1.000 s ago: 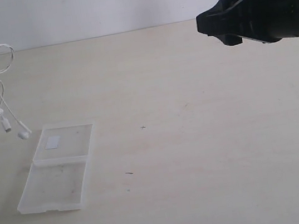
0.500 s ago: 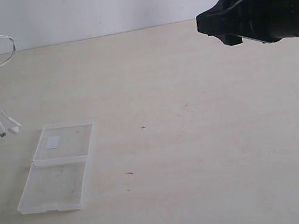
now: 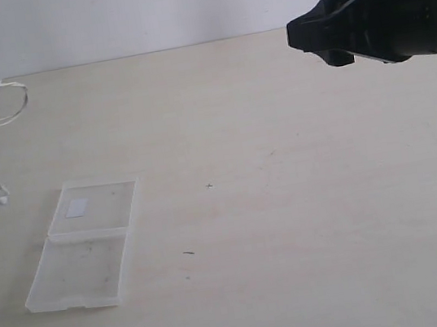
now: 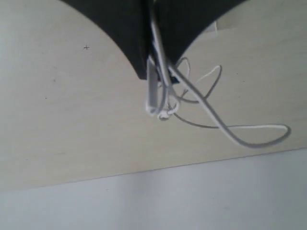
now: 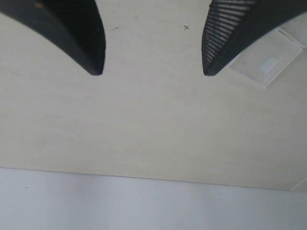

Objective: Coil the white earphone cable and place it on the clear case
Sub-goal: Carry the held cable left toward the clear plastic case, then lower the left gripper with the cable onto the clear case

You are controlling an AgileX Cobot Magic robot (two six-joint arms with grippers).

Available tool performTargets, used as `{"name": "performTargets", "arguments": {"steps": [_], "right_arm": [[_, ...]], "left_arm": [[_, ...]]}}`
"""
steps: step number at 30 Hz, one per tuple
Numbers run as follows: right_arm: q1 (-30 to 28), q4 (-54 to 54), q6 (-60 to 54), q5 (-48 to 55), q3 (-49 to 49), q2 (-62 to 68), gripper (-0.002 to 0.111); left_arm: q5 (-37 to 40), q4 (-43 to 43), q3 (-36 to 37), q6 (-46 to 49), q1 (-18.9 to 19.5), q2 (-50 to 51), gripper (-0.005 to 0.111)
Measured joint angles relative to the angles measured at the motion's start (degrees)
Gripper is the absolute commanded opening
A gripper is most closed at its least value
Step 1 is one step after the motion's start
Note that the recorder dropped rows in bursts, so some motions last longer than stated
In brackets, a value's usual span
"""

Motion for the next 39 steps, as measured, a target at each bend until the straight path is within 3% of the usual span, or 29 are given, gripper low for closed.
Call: {"name": "performTargets", "arguments": {"steps": [5,9,16,39], "right_arm": [[0.0,0.0,0.0,0.0,0.0,0.0,0.057],[0.0,0.0,0.0,0.0,0.0,0.0,0.057],[0.0,0.0,0.0,-0.13,0.0,0.0,0.057],[0.0,0.0,0.0,-0.13,0.0,0.0,0.057]], "left_arm": [[-7.34,19.45,3.46,-21.83,-3.87,0.0,0.0],[-16.67,24.78,8.7,-30.58,-4.04,0.0,0.0],[-22.37,26.31,13.62,-33.48,-4.04,0.0,0.0],[-29.2,39.93,13.85,-46.37,-4.04,3.73,0.0]]}}
